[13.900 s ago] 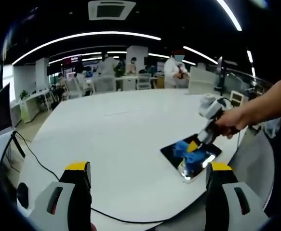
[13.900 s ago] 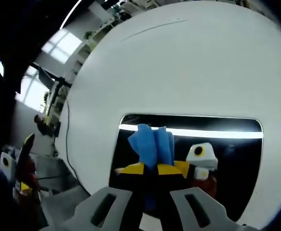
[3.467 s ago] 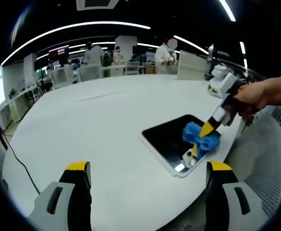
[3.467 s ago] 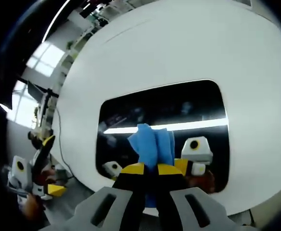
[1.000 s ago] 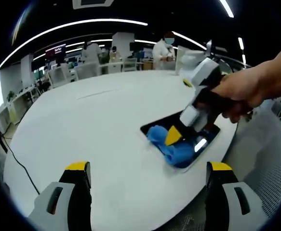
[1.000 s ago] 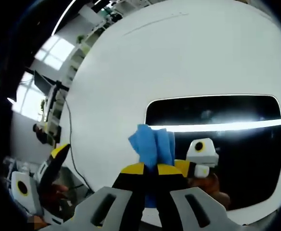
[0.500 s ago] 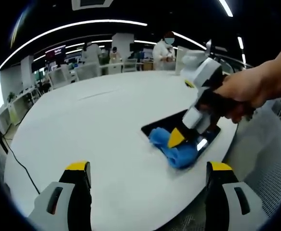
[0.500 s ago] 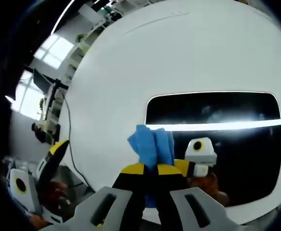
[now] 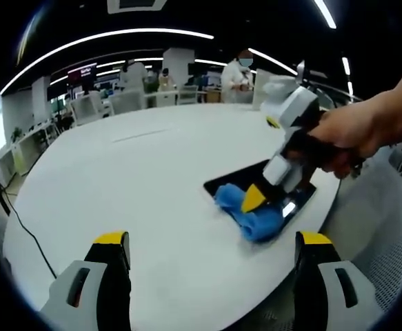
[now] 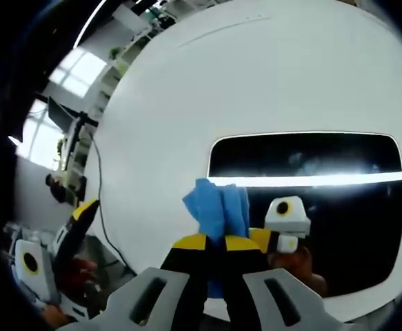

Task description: Wipe the mirror surface with the cleaning cloth until all visible marks leave the cleaned area.

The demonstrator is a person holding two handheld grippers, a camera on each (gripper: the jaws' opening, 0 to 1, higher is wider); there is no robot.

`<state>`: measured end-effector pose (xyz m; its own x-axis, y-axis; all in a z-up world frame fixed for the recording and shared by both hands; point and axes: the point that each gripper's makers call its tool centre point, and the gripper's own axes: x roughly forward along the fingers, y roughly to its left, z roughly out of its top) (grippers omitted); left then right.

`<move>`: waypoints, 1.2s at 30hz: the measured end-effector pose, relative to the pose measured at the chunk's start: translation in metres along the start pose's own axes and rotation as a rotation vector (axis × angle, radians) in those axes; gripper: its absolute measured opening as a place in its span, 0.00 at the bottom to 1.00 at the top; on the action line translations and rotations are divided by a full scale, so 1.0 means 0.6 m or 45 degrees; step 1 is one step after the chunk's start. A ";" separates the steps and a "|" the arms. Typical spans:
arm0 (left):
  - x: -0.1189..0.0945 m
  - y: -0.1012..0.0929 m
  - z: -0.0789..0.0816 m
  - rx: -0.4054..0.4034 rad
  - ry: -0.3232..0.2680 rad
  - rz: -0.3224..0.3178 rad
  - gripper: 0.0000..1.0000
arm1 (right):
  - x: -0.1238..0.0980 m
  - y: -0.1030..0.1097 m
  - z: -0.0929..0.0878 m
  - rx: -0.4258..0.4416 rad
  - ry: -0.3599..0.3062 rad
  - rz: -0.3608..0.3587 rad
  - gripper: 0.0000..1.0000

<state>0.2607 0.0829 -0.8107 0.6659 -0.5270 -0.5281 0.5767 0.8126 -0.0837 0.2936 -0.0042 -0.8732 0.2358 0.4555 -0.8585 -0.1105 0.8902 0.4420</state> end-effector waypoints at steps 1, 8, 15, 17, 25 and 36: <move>0.000 0.000 0.001 0.001 0.000 0.000 1.00 | -0.001 0.000 -0.001 0.002 0.001 0.002 0.01; 0.002 -0.003 0.001 -0.006 0.004 -0.010 1.00 | 0.000 0.000 0.000 -0.001 0.022 0.005 0.01; 0.004 -0.003 -0.001 0.003 0.007 -0.021 1.00 | -0.004 0.003 0.002 -0.016 0.033 0.010 0.01; 0.004 -0.003 -0.001 0.005 0.009 -0.020 1.00 | -0.002 0.004 0.005 -0.042 0.035 0.007 0.01; 0.003 -0.003 -0.001 0.000 0.011 -0.013 1.00 | -0.002 0.003 0.018 -0.137 0.025 -0.043 0.01; 0.003 -0.007 -0.001 -0.006 0.010 -0.018 1.00 | 0.015 -0.016 0.055 -0.133 0.016 -0.118 0.01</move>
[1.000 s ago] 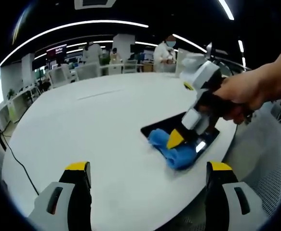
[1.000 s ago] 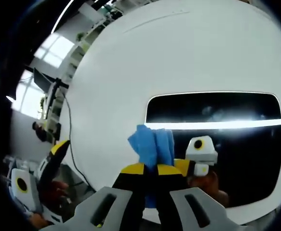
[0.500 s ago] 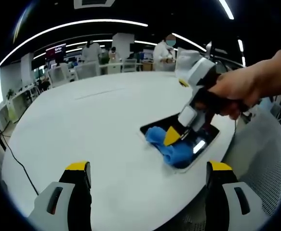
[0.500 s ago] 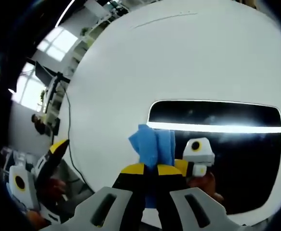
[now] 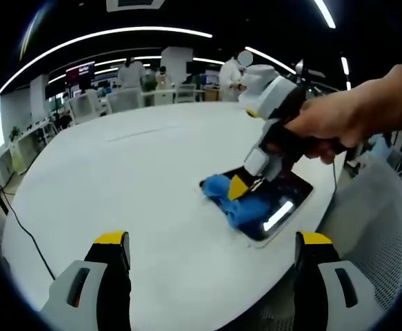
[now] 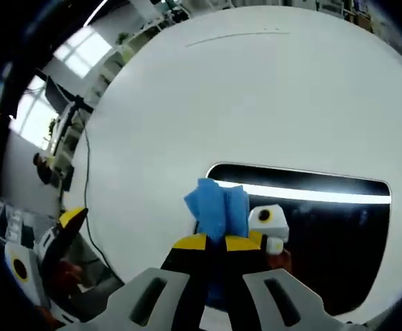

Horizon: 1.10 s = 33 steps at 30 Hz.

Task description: Wipe the mirror surface with the cleaning cloth until all visible marks leave the cleaned area.

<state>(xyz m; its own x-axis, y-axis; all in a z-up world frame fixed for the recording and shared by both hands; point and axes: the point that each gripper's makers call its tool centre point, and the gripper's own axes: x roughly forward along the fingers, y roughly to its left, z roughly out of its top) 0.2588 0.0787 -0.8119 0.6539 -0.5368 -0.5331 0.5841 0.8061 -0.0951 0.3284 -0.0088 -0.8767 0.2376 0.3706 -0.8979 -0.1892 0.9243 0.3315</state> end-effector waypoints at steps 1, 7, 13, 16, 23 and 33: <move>0.001 0.000 0.000 0.001 -0.004 -0.002 1.00 | 0.000 -0.004 0.007 -0.027 -0.020 -0.017 0.01; 0.001 -0.006 0.001 0.007 -0.002 -0.014 1.00 | -0.002 -0.008 0.016 -0.030 -0.012 -0.042 0.01; 0.000 -0.018 -0.005 0.015 0.014 -0.046 1.00 | -0.030 -0.019 0.037 -0.035 -0.044 -0.063 0.01; -0.001 -0.024 -0.006 0.030 0.020 -0.059 1.00 | -0.042 -0.008 0.044 -0.046 -0.053 -0.052 0.01; -0.019 -0.021 -0.024 0.002 0.047 -0.041 1.00 | -0.049 0.012 0.054 -0.140 -0.050 -0.093 0.01; -0.026 -0.043 -0.054 0.072 0.156 -0.096 1.00 | -0.055 0.002 0.034 -0.124 -0.036 -0.119 0.01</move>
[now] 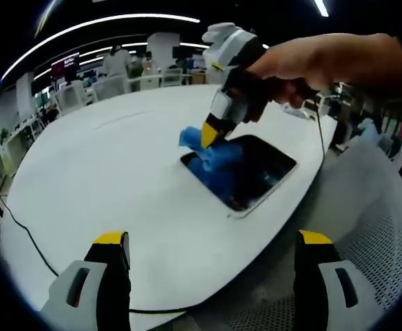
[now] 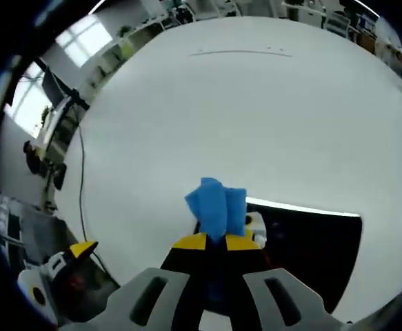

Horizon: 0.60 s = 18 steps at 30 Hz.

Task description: Wipe the mirror surface with the cleaning cloth until all visible marks leave the cleaned area.

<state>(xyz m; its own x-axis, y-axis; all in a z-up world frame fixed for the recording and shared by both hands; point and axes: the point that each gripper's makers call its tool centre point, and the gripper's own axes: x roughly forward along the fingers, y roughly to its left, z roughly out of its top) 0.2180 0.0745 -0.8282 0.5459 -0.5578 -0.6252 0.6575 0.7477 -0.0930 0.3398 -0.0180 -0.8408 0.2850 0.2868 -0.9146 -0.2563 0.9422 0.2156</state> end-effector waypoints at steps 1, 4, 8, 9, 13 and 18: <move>-0.001 -0.001 0.001 0.006 -0.007 -0.002 1.00 | -0.005 0.001 -0.003 -0.002 -0.003 -0.002 0.01; -0.004 0.003 -0.004 -0.010 0.008 0.018 1.00 | -0.005 0.002 -0.004 0.029 -0.005 0.009 0.01; -0.004 0.008 0.004 -0.011 -0.018 0.035 1.00 | 0.022 -0.001 0.017 0.038 -0.014 0.020 0.01; -0.004 0.010 0.007 -0.018 -0.027 0.040 1.00 | 0.027 -0.001 0.018 0.043 -0.011 0.022 0.01; -0.004 0.020 0.019 -0.051 -0.076 0.057 1.00 | 0.031 0.003 0.017 0.067 -0.006 0.033 0.01; -0.002 0.034 0.039 -0.033 -0.103 0.104 1.00 | 0.026 0.008 0.008 -0.011 -0.010 0.021 0.01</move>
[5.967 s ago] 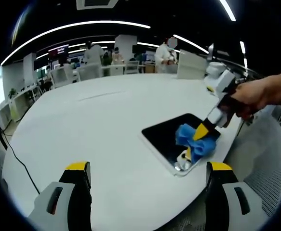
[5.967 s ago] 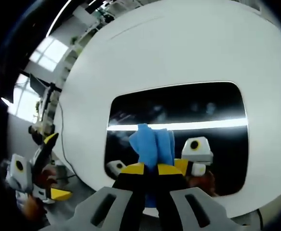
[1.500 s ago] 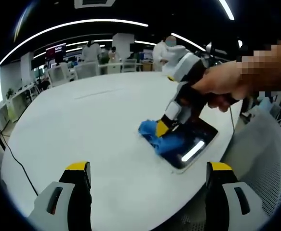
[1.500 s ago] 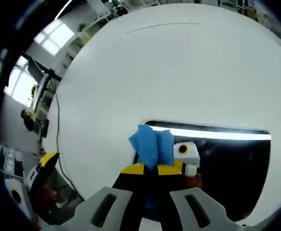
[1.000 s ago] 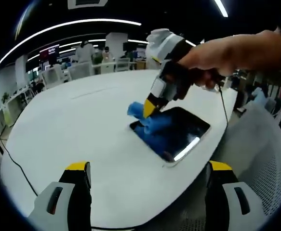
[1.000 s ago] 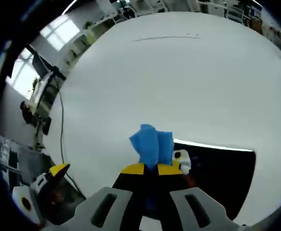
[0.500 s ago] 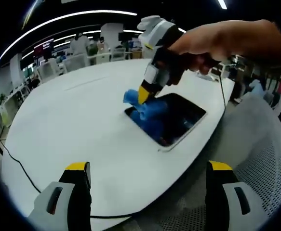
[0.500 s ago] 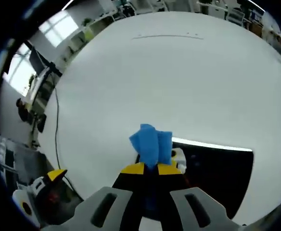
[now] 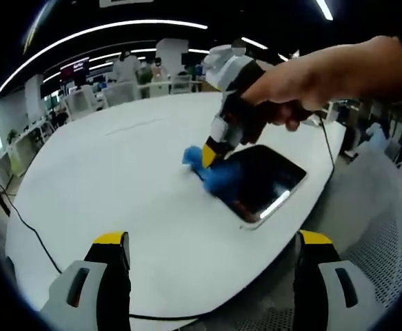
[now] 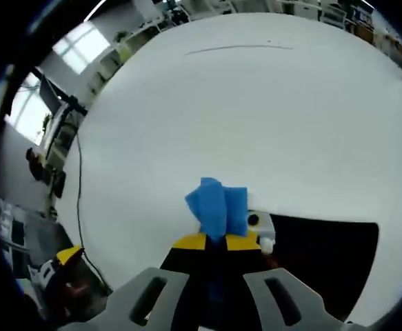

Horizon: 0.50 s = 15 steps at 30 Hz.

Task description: Wipe the mirror surface with the cleaning cloth until all visible marks leave the cleaned area.

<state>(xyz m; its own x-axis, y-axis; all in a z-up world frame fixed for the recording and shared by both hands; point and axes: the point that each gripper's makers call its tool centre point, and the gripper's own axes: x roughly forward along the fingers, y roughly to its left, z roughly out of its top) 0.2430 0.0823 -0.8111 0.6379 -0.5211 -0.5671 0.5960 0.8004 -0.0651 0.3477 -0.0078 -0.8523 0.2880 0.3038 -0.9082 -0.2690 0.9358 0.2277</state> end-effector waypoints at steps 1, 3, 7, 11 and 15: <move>0.000 0.000 0.010 -0.007 -0.033 0.002 1.00 | 0.006 0.000 0.003 0.008 0.002 0.004 0.01; 0.001 0.004 0.015 -0.064 -0.052 0.013 1.00 | 0.015 -0.002 0.004 0.016 0.017 0.006 0.01; -0.002 0.024 0.030 -0.127 -0.072 0.059 1.00 | 0.014 -0.001 0.007 0.000 0.018 0.000 0.01; 0.003 0.023 0.065 -0.120 -0.118 0.059 1.00 | 0.011 -0.003 0.005 0.009 0.025 0.001 0.01; 0.013 0.002 0.048 -0.083 -0.064 0.037 1.00 | 0.055 -0.014 0.030 0.004 0.025 0.006 0.01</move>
<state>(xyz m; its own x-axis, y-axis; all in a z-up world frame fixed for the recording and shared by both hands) 0.2629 0.0708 -0.7916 0.6793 -0.5102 -0.5275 0.5447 0.8322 -0.1034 0.3763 -0.0025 -0.8779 0.2685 0.3048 -0.9138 -0.2674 0.9349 0.2333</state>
